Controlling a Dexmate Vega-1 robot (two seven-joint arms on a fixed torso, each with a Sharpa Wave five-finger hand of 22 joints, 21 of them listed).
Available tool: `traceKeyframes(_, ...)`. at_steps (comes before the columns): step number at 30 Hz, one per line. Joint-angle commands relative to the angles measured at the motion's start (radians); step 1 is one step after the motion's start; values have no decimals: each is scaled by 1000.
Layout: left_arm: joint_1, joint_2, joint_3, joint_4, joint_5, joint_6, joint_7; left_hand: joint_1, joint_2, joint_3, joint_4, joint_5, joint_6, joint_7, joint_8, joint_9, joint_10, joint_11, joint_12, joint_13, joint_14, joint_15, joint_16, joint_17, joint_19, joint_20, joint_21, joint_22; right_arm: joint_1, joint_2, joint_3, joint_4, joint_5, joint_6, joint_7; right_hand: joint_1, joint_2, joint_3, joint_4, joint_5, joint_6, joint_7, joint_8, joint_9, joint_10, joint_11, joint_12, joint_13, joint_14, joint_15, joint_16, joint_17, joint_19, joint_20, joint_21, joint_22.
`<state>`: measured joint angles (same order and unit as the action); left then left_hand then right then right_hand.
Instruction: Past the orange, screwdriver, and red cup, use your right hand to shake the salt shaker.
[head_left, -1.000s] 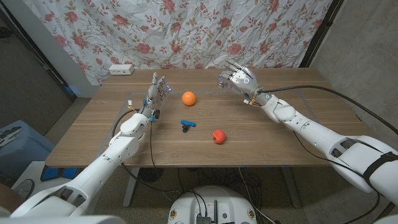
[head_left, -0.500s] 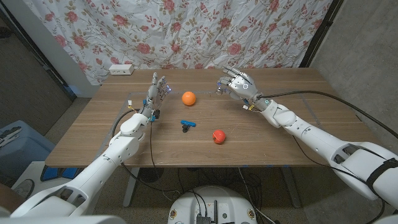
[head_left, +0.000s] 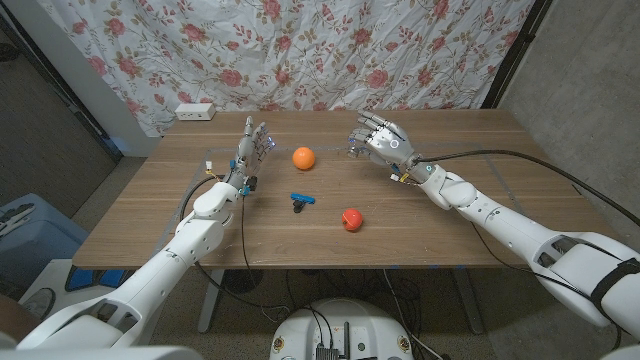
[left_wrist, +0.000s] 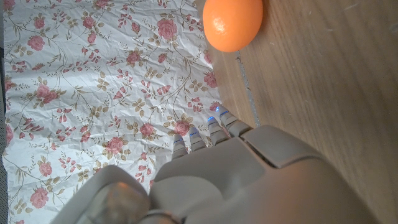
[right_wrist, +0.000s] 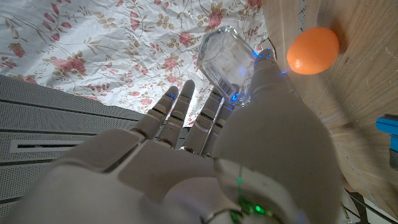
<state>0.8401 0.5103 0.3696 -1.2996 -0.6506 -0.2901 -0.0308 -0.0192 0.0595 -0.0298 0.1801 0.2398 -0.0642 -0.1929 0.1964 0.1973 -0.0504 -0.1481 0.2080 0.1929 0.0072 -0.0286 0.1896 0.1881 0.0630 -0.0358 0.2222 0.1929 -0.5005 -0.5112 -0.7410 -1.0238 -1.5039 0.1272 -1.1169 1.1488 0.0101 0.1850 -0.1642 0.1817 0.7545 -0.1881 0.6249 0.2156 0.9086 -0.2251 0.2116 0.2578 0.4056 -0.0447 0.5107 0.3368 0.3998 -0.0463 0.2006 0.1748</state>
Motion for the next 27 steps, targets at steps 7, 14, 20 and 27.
traceKeyframes(7, 0, 0, 0, 0, 0, 0, 0, 0, 101, -2, 6, 7, 3, -7, 5, 6, -1, -8, 4, 4, 0, -105, 5, 6, 4, -24, 5, 5, 27, 24, 40, 23, 2, -15, 0, 54, 69, 7, 5, 8, 51, -35, 5, 7, -5, 3, 0, 6, -7, -149, 7, 3, 7, -13, 3, 1)
traceKeyframes(14, 0, 0, 0, 0, 0, 0, 0, 0, 101, -2, 6, 7, 1, -7, 4, 6, 0, -7, 4, 4, 0, -105, 5, 6, 4, -24, 5, 5, 38, 43, 71, 30, 3, -38, 0, 52, 69, 6, 7, 9, 51, -35, 5, 8, -6, 3, 1, 7, -7, -147, 9, 3, 7, -13, 3, 1)
traceKeyframes(20, 0, 0, 0, 0, 0, 0, 0, 0, 101, -2, 6, 7, 2, -7, 4, 6, 0, -8, 4, 4, 1, -105, 5, 6, 4, -24, 5, 5, 48, 55, 95, 32, 1, -58, 0, 52, 70, 6, 7, 9, 52, -35, 5, 8, -7, 3, 1, 7, -6, -147, 9, 4, 8, -13, 4, 1)
traceKeyframes(27, 0, 0, 0, 0, 0, 0, 0, 0, 101, -2, 6, 8, 2, -6, 4, 6, 0, -7, 4, 4, 0, -106, 5, 6, 4, -24, 4, 5, 56, 59, 109, 29, 1, -78, 0, 52, 70, 5, 7, 10, 53, -35, 5, 9, -7, 3, 2, 8, -6, -147, 10, 4, 9, -13, 4, 1)
